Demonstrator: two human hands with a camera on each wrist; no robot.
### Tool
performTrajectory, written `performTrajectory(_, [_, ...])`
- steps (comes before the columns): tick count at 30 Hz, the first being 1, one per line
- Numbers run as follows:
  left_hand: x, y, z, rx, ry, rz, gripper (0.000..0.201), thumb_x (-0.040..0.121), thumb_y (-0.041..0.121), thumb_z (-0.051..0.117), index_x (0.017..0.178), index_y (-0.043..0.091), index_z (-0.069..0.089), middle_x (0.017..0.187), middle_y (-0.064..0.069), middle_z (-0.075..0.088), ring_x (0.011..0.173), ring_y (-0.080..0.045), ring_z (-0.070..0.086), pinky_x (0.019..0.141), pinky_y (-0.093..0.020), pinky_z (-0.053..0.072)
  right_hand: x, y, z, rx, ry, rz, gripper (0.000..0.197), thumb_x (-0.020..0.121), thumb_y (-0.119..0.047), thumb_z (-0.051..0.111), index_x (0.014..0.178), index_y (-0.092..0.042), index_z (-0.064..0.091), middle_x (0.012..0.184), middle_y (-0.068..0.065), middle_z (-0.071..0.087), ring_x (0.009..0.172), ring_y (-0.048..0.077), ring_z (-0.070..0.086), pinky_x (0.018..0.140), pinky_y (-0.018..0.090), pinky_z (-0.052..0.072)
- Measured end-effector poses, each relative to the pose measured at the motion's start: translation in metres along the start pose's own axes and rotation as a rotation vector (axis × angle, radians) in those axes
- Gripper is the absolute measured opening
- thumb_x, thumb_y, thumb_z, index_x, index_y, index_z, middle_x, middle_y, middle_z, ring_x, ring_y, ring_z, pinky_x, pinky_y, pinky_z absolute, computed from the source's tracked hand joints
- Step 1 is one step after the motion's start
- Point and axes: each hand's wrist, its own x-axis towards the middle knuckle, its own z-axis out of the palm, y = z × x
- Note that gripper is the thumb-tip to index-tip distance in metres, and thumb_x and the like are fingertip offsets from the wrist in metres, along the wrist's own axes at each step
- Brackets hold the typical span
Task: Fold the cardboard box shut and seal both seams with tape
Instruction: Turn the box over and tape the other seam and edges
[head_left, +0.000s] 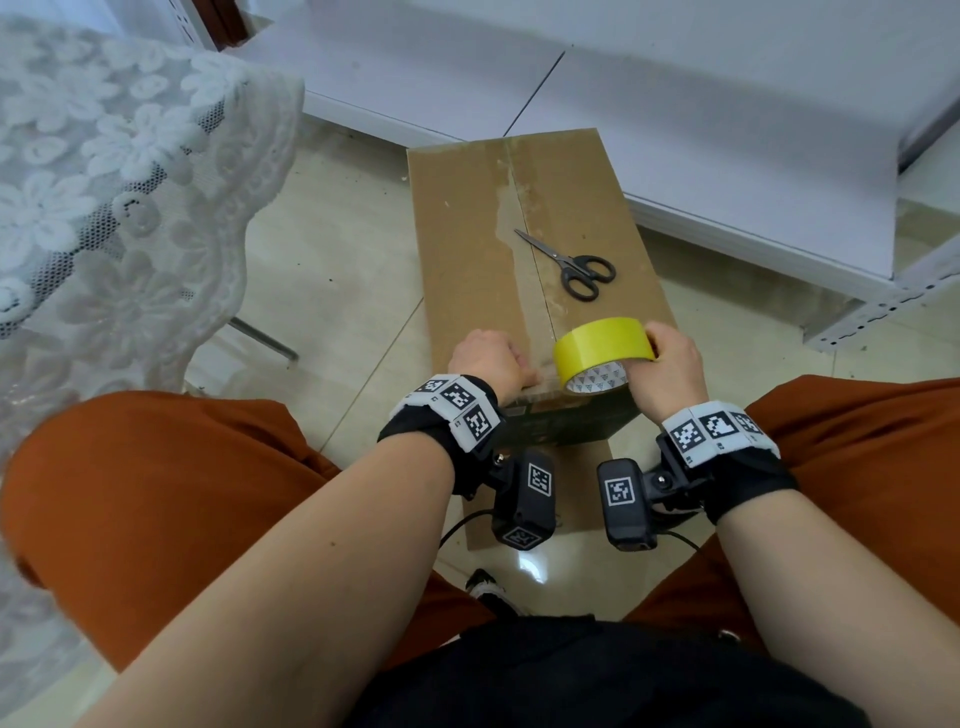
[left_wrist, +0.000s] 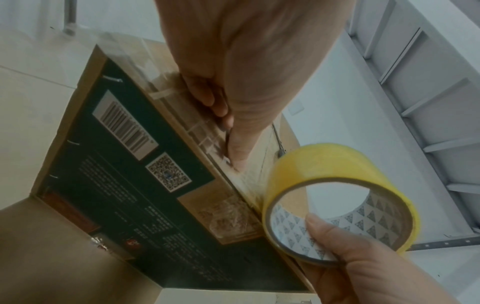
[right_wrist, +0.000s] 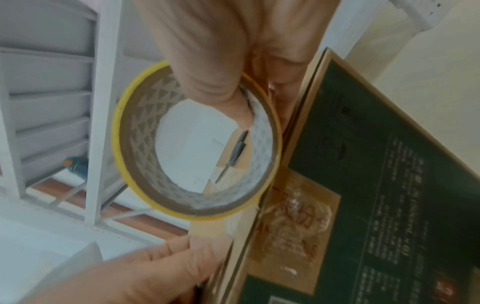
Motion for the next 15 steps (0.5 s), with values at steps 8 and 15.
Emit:
performTrajectory(8, [0.0005,0.0010,0.0002,-0.018,-0.014,-0.010,0.016,0.080,0.029,0.074,0.079,0.019,0.062,0.098,-0.003,0.067,0.093,-0.020,0.064,0.086,-0.037,0.055,0.0010,0.0033,-0.0020,-0.011,0.007,-0.008,0.009,0.088,-0.001,0.050,0.084,0.005,0.056,0.081,0.019,0.057,0.075,0.025,0.049,0.055,0.027,0.033])
performTrajectory(15, [0.0002,0.0037,-0.0003,0.036,-0.012,-0.003,0.019,0.081,0.029,0.072,0.087,0.012,0.065,0.099,-0.007,0.068,0.093,-0.023,0.065,0.085,-0.038,0.055,-0.0017,0.0015,-0.0044,-0.072,0.000,0.011,0.007,0.087,-0.002,0.052,0.080,-0.003,0.052,0.075,0.008,0.050,0.073,0.022,0.046,0.053,0.026,0.030])
